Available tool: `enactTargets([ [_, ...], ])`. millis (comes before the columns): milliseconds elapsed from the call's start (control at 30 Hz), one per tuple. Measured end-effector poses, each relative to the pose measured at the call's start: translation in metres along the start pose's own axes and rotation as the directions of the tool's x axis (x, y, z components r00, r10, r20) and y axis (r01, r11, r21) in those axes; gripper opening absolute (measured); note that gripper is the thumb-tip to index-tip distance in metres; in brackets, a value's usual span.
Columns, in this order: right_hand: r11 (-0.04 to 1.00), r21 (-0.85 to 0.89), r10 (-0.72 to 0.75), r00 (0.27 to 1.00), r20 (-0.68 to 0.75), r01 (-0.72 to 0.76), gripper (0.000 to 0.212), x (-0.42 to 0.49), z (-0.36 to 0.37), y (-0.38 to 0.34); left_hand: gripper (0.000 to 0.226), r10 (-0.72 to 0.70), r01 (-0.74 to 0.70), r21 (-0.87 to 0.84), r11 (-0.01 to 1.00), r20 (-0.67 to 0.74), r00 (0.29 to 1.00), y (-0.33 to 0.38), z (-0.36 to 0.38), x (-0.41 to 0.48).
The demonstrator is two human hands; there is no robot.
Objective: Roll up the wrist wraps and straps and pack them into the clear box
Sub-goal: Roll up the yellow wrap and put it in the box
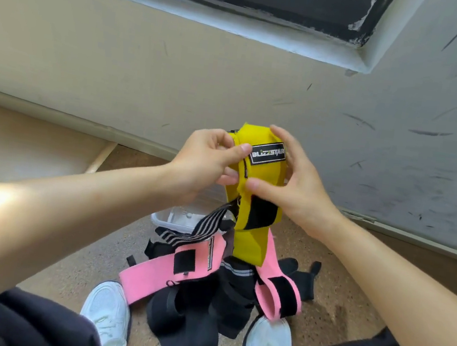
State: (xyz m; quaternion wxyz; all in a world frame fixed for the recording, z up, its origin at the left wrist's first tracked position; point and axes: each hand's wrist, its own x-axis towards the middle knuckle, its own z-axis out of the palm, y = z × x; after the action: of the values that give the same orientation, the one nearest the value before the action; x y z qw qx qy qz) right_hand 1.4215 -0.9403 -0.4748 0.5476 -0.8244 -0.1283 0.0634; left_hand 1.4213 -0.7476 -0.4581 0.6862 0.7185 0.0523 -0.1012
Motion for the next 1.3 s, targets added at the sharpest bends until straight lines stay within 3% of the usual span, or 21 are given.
enactTargets([
  [67,0.989,-0.15,-0.005,1.0,0.001,0.005,0.1,-0.003,0.008,0.001,0.019,0.016,-0.016,-0.03,0.999,0.016,1.0,0.004,0.004,-0.001],
  [200,0.991,-0.134,-0.009,0.996,-0.091,-0.004,0.093,0.009,0.005,0.0,0.009,0.038,-0.027,-0.099,0.995,0.111,0.993,0.007,0.004,-0.003],
  [333,0.999,-0.039,0.018,0.993,-0.119,-0.023,0.078,0.013,-0.009,-0.002,0.013,0.16,-0.189,0.161,0.969,0.181,0.97,-0.014,-0.014,0.0],
  [433,0.999,0.027,0.022,0.997,-0.079,-0.02,0.075,0.011,-0.021,-0.004,0.033,0.23,-0.365,0.539,0.759,0.303,0.925,-0.04,-0.017,-0.003],
  [533,0.997,0.071,0.004,0.997,-0.071,0.001,0.072,0.009,-0.028,-0.005,0.059,0.238,-0.401,0.704,0.586,0.324,0.916,-0.055,-0.011,-0.003],
  [667,0.996,0.087,-0.005,1.0,-0.011,0.006,0.069,0.003,-0.036,-0.009,0.036,0.362,-0.53,0.811,0.249,0.429,0.828,-0.067,-0.002,0.001],
  [900,1.0,-0.009,0.009,0.998,0.056,-0.008,0.07,0.0,-0.052,-0.006,0.026,0.504,-0.566,0.807,0.168,0.423,0.753,-0.07,-0.019,0.003],
  [1100,0.992,-0.112,0.06,0.998,-0.029,-0.063,0.064,0.005,-0.079,0.005,0.01,0.372,-0.438,0.842,0.315,0.315,0.873,-0.081,-0.059,-0.008],
  [1167,0.982,-0.177,0.065,0.998,-0.01,-0.066,0.064,0.007,-0.081,0.006,0.011,0.28,-0.405,0.884,0.233,0.338,0.899,-0.087,-0.07,-0.01],
  [1233,0.973,-0.218,0.077,0.997,0.003,-0.075,0.064,0.008,-0.081,0.005,0.007,0.1,-0.387,0.917,0.099,0.378,0.92,-0.092,-0.077,-0.015],
  [1300,0.968,-0.232,0.098,0.995,0.015,-0.092,0.063,0.009,-0.082,0.003,0.003,0.018,-0.456,0.889,0.043,0.456,0.89,-0.095,-0.081,-0.022],
])
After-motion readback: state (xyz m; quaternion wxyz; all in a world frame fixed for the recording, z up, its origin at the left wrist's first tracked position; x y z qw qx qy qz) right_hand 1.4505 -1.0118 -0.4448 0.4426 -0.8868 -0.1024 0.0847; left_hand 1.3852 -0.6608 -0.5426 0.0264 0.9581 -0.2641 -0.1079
